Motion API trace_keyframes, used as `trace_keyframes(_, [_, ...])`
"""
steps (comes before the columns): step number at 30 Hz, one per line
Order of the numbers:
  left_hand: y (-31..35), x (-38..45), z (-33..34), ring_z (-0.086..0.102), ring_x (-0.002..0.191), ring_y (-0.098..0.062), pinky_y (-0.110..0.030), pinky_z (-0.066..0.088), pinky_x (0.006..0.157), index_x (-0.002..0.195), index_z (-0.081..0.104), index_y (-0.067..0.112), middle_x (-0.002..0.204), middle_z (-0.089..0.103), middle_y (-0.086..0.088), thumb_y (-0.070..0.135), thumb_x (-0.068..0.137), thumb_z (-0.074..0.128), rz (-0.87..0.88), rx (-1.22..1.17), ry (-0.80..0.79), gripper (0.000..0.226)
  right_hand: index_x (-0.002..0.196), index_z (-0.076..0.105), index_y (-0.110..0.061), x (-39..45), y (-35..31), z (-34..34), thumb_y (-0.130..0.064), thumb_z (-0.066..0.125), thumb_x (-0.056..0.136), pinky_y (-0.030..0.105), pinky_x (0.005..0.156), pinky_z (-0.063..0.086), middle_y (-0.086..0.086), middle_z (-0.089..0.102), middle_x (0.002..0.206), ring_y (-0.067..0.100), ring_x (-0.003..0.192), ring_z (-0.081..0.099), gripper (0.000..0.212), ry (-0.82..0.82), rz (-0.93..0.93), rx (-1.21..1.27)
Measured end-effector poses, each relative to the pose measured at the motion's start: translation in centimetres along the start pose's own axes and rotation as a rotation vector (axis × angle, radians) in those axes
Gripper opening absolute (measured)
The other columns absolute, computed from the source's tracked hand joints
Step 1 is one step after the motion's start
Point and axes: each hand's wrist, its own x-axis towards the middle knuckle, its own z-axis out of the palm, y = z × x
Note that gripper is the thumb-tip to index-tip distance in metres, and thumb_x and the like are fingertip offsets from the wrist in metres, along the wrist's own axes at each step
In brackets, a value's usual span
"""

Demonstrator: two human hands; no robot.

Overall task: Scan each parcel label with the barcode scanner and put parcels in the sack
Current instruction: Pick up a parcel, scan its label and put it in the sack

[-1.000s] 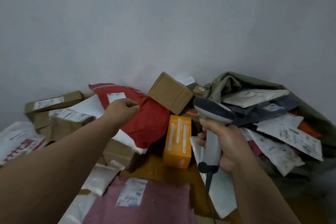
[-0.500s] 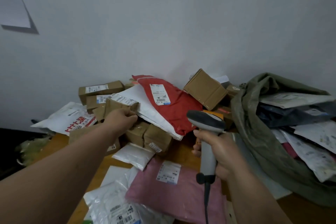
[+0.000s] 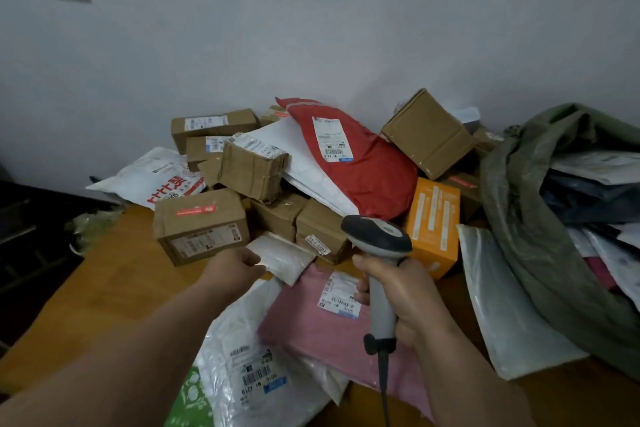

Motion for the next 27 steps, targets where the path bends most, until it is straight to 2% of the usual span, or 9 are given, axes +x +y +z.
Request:
trace_keyframes(5, [-2.1, 2.7, 0.2, 0.059, 0.113, -0.02, -0.025, 0.043, 0.089, 0.127, 0.064, 0.014, 0.126, 0.064, -0.004, 0.023, 0.091, 0.066, 0.048, 0.185, -0.051, 0.037, 0.091, 0.071, -0.009, 1.7, 1.6, 3.3, -0.016, 0.08, 0.079, 0.049, 0.076, 0.06, 0.013, 0.071, 0.075, 0.023, 0.067, 0.067, 0.016, 0.008, 0.049, -0.099])
trace_keyframes(11, [-3.9, 6.3, 1.4, 0.047, 0.133, -0.023, -0.031, 0.037, 0.109, 0.141, 0.052, 0.021, 0.146, 0.048, -0.006, 0.027, 0.093, 0.061, 0.21, 0.441, -0.091, 0.049, 0.086, 0.071, -0.016, 3.3, 3.2, 6.1, -0.016, 0.079, 0.081, 0.035, 0.066, 0.059, 0.003, 0.07, 0.066, 0.02, 0.067, 0.067, 0.009, 0.034, 0.046, -0.174])
trace_keyframes(13, [-4.2, 7.2, 2.0, 0.043, 0.135, -0.024, -0.034, 0.036, 0.112, 0.146, 0.046, 0.024, 0.151, 0.043, -0.004, 0.03, 0.093, 0.06, 0.292, 0.534, -0.09, 0.055, 0.086, 0.071, -0.018, 3.6, 3.7, 6.6, -0.016, 0.078, 0.082, 0.036, 0.068, 0.059, 0.003, 0.071, 0.067, 0.021, 0.068, 0.067, 0.008, 0.042, 0.046, -0.193])
trace_keyframes(17, [-4.3, 8.5, 2.9, 0.027, 0.145, -0.025, -0.041, 0.03, 0.117, 0.154, 0.028, 0.034, 0.161, 0.026, 0.001, 0.035, 0.094, 0.057, 0.375, 0.596, -0.153, 0.066, 0.09, 0.071, -0.018, 4.1, 4.4, 7.1, -0.016, 0.077, 0.083, 0.042, 0.075, 0.06, 0.014, 0.073, 0.082, 0.023, 0.072, 0.067, 0.01, 0.053, 0.058, -0.222])
trace_keyframes(21, [-4.0, 9.5, 3.5, 0.008, 0.152, -0.025, -0.046, 0.015, 0.122, 0.156, 0.012, 0.041, 0.166, 0.01, 0.003, 0.04, 0.097, 0.054, 0.426, 0.77, -0.217, 0.072, 0.091, 0.07, -0.021, 4.5, 5.2, 7.4, -0.016, 0.077, 0.083, 0.043, 0.076, 0.06, 0.011, 0.074, 0.084, 0.021, 0.072, 0.068, 0.011, 0.072, 0.07, -0.205])
trace_keyframes(24, [-4.2, 10.4, 3.5, 0.022, 0.149, -0.023, -0.045, 0.016, 0.119, 0.153, 0.023, 0.041, 0.163, 0.023, 0.005, 0.045, 0.095, 0.054, 0.462, 0.824, -0.179, 0.067, 0.093, 0.07, -0.023, 4.6, 5.8, 7.6, -0.015, 0.076, 0.084, 0.039, 0.075, 0.059, 0.005, 0.073, 0.077, 0.018, 0.071, 0.067, 0.013, 0.087, 0.072, -0.179])
trace_keyframes(27, [-4.4, 10.9, 3.1, 0.047, 0.13, -0.022, -0.043, 0.03, 0.109, 0.142, 0.047, 0.039, 0.144, 0.052, 0.005, 0.032, 0.095, 0.052, 0.508, 0.735, -0.069, 0.047, 0.095, 0.07, -0.021, 4.5, 6.2, 7.4, -0.016, 0.077, 0.083, 0.042, 0.078, 0.059, 0.007, 0.073, 0.079, 0.021, 0.073, 0.067, 0.015, 0.108, 0.083, -0.156])
